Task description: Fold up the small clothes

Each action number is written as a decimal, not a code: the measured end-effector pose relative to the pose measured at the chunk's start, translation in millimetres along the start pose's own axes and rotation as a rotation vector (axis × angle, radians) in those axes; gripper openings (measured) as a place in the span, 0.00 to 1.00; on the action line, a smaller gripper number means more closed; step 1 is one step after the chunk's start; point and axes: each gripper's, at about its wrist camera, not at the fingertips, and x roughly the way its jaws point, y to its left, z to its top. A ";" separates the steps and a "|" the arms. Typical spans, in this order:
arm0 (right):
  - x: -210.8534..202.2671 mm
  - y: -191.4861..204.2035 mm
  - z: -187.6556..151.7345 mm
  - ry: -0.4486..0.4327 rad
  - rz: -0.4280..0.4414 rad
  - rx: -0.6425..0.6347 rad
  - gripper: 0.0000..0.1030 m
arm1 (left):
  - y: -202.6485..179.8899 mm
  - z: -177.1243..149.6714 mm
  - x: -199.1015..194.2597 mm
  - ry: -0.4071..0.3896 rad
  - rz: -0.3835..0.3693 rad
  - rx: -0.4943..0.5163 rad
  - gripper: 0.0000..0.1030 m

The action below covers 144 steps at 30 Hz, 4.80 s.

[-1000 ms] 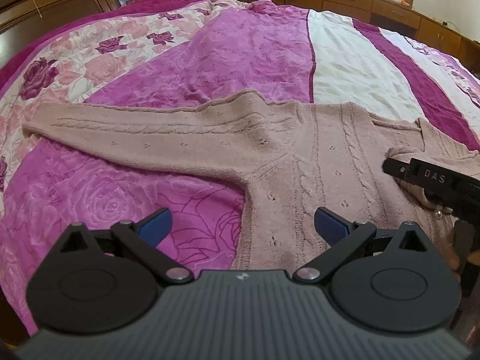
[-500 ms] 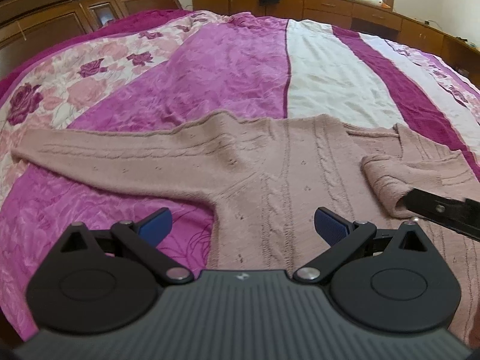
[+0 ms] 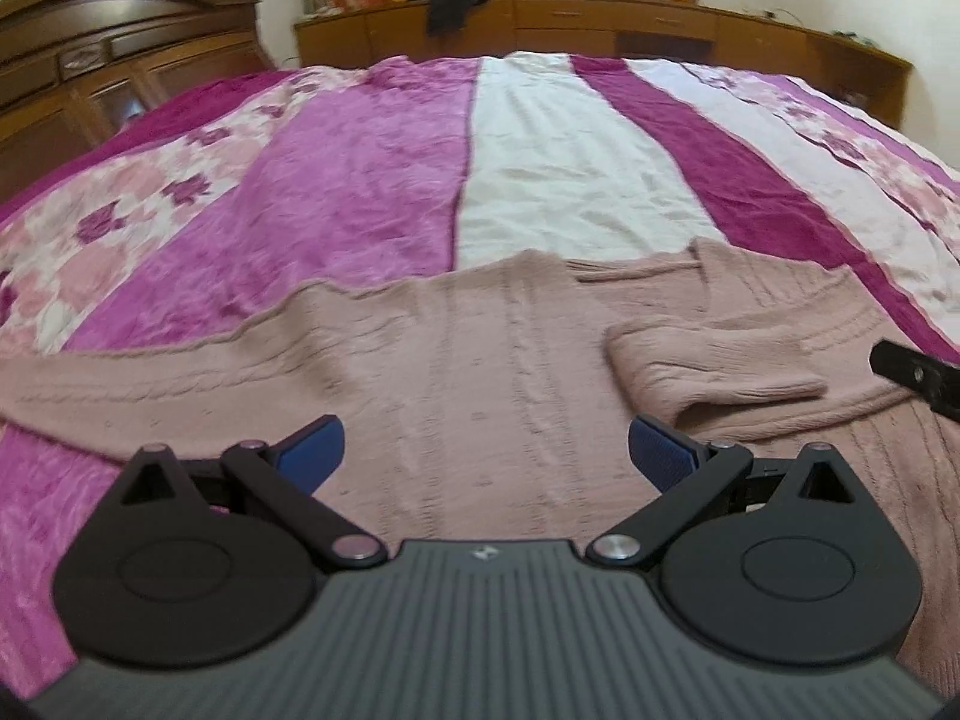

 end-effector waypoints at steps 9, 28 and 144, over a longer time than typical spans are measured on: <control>5.8 -30.5 -6.9 0.003 -0.019 0.077 0.69 | -41.9 1.5 25.4 0.041 -0.052 0.061 1.00; 14.5 -51.6 -19.0 0.011 -0.040 0.150 0.69 | -109.9 -0.2 69.3 0.031 -0.137 0.255 0.93; -12.3 -5.3 -17.0 0.050 0.029 0.090 0.69 | 168.4 -2.2 5.3 -0.026 0.312 -0.283 0.44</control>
